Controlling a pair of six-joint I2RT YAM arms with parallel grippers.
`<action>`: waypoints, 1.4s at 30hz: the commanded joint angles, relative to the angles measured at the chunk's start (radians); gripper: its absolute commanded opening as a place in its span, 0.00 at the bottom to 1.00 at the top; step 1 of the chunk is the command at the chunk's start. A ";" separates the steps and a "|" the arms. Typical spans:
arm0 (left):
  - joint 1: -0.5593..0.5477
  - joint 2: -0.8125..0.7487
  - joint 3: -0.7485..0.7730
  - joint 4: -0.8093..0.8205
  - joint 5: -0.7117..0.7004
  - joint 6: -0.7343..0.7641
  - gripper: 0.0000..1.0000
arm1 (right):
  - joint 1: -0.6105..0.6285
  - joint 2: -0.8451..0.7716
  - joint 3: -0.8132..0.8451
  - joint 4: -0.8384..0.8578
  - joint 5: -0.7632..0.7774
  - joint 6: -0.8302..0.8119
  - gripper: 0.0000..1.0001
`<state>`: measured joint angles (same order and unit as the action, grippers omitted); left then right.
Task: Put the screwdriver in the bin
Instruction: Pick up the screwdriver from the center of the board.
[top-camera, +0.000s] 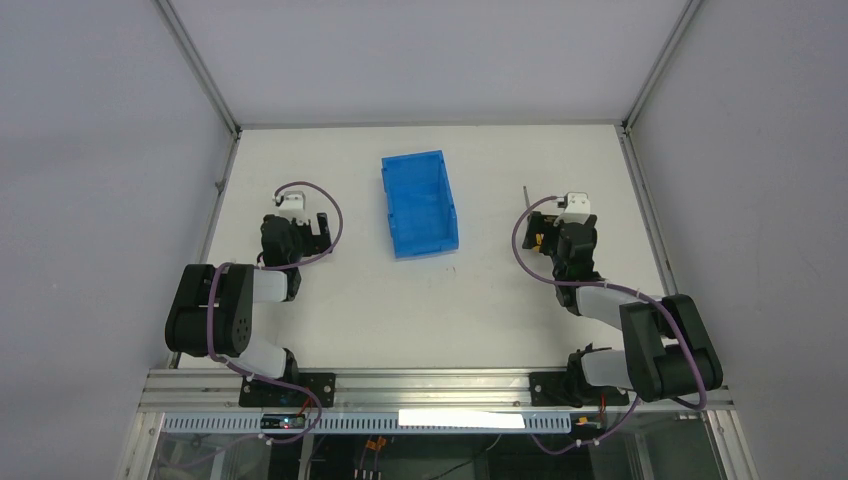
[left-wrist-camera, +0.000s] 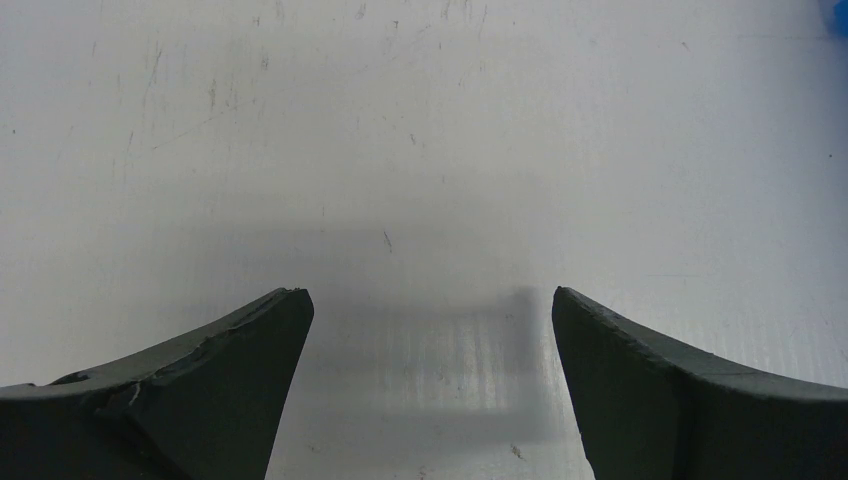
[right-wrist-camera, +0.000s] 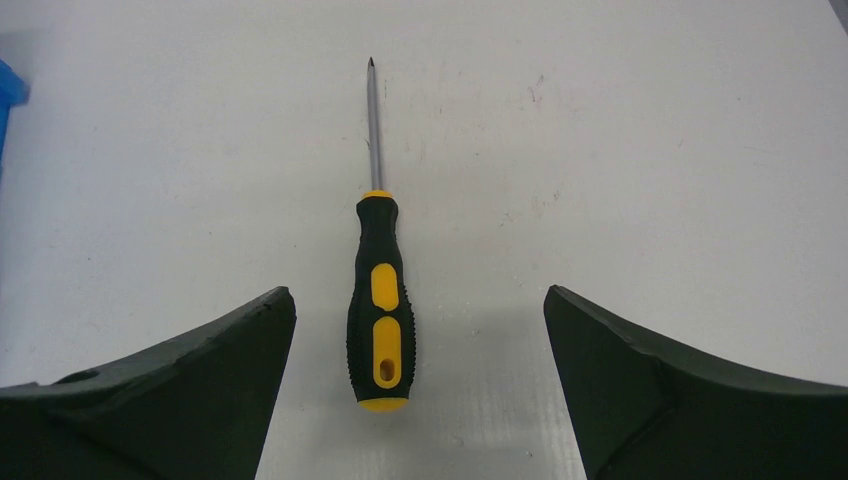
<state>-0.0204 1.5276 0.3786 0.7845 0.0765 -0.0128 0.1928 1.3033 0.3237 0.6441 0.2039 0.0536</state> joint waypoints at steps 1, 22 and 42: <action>-0.009 -0.020 0.000 0.028 -0.020 -0.004 0.99 | 0.007 -0.010 0.023 0.031 0.034 0.006 0.99; -0.009 -0.020 0.000 0.027 -0.020 -0.004 0.99 | 0.007 -0.267 0.166 -0.307 0.088 -0.019 0.99; -0.009 -0.020 0.000 0.027 -0.020 -0.004 0.99 | 0.007 -0.331 0.826 -0.956 0.055 -0.020 0.99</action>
<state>-0.0204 1.5276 0.3786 0.7841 0.0765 -0.0128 0.1944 0.9668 1.0206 -0.1841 0.2703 0.0315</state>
